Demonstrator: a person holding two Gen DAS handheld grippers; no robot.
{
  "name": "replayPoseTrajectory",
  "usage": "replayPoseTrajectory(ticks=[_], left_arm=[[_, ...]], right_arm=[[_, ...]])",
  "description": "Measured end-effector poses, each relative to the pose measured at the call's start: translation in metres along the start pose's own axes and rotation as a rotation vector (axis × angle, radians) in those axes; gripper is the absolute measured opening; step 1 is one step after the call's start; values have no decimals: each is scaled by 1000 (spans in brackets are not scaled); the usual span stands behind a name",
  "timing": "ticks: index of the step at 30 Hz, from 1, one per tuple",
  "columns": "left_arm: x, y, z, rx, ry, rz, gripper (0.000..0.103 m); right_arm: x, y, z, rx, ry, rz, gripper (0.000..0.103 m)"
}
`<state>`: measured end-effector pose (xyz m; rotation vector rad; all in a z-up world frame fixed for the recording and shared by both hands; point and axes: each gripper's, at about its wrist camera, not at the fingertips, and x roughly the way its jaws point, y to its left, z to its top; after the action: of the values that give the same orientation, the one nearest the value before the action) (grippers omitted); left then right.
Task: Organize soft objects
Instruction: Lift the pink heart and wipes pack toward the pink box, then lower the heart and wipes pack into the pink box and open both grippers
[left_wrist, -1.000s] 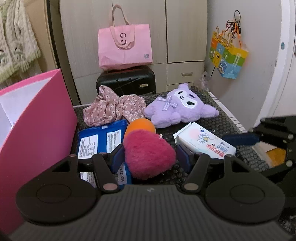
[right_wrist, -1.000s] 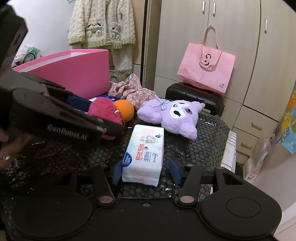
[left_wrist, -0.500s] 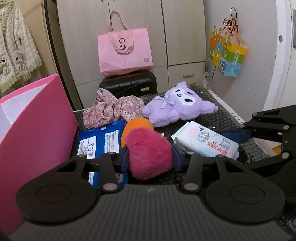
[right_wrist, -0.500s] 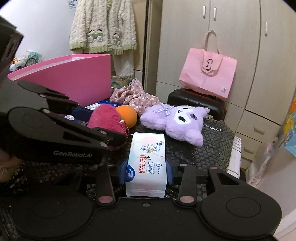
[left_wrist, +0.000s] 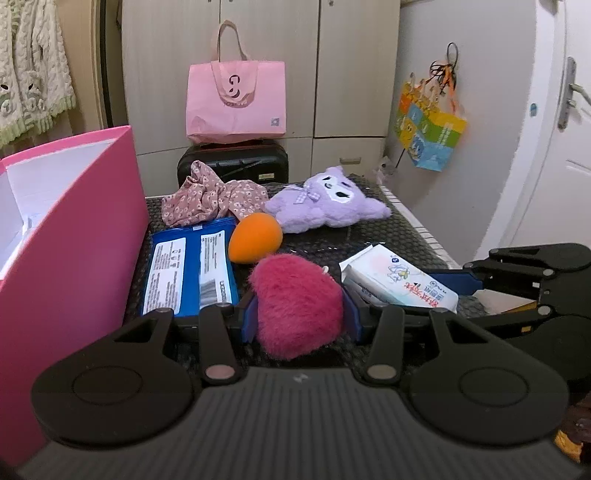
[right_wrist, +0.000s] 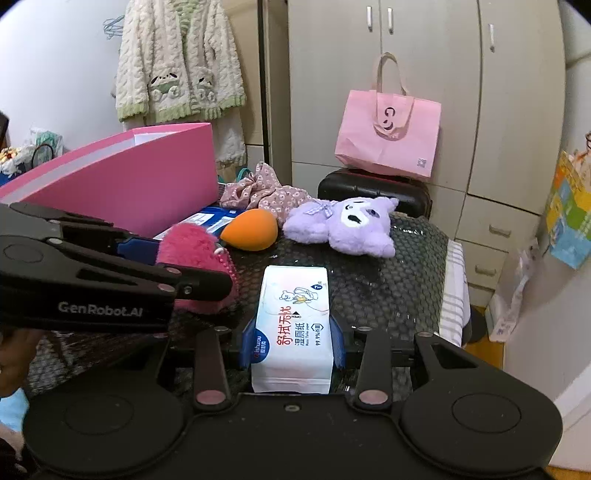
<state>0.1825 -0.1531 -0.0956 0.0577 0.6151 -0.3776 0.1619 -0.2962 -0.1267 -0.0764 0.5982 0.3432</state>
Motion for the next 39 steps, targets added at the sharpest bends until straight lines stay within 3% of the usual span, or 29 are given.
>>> replayPoseTrajectory(ticks=[19,32,39], left_arm=[[-84,7,-40,11,40,-28,45],[-163,51,-70,6,93,-23,45],[-211,88,-59,4,18,29,46]], right_arm=[[-64,59,-26,5,26,10,44],[-106,132,-14,-81,57,213,44],[-120,169,11,-171,2,258,44]])
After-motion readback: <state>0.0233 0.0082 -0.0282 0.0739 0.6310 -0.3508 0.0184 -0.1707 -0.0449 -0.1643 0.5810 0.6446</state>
